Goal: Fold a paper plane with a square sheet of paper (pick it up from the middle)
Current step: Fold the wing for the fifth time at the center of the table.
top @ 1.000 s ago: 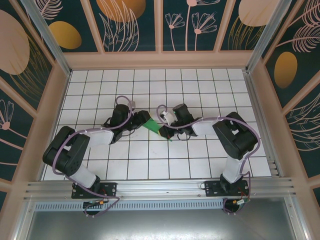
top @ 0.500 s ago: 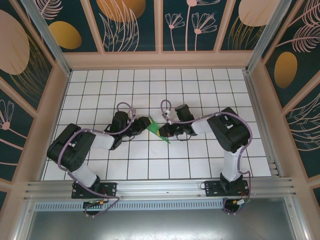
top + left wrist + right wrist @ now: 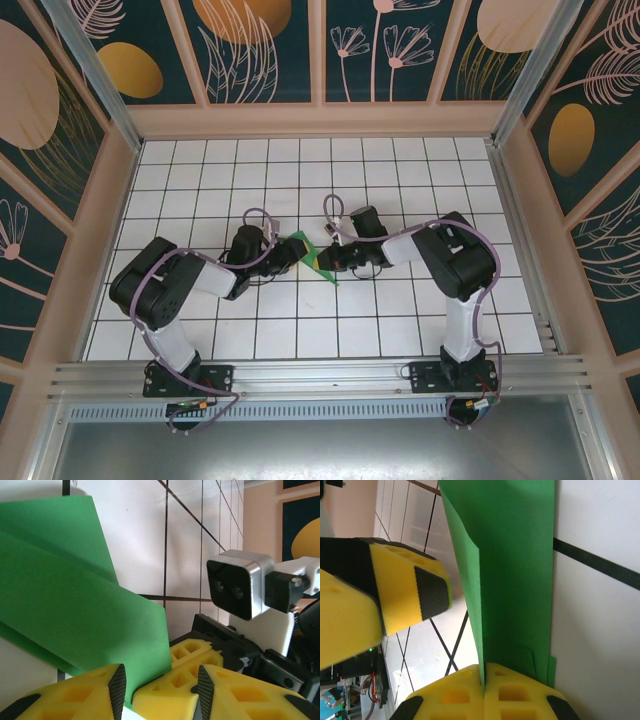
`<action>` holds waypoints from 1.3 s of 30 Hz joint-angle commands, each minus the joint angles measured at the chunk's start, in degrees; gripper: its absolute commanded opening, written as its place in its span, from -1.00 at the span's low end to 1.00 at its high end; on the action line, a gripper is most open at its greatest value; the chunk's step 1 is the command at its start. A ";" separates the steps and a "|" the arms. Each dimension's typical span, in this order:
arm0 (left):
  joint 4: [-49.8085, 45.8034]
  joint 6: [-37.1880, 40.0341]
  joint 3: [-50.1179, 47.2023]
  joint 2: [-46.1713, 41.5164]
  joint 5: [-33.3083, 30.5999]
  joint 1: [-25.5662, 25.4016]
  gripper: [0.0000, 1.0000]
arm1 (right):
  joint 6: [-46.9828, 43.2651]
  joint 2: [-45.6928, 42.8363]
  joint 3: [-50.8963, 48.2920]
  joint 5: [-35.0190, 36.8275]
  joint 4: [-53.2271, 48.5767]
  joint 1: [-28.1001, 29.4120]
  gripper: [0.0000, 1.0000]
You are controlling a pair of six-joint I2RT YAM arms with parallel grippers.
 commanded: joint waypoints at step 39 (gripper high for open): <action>-13.06 0.10 5.16 5.75 -3.73 -0.52 -0.11 | -7.79 -2.59 4.54 2.35 -16.34 -0.83 -0.65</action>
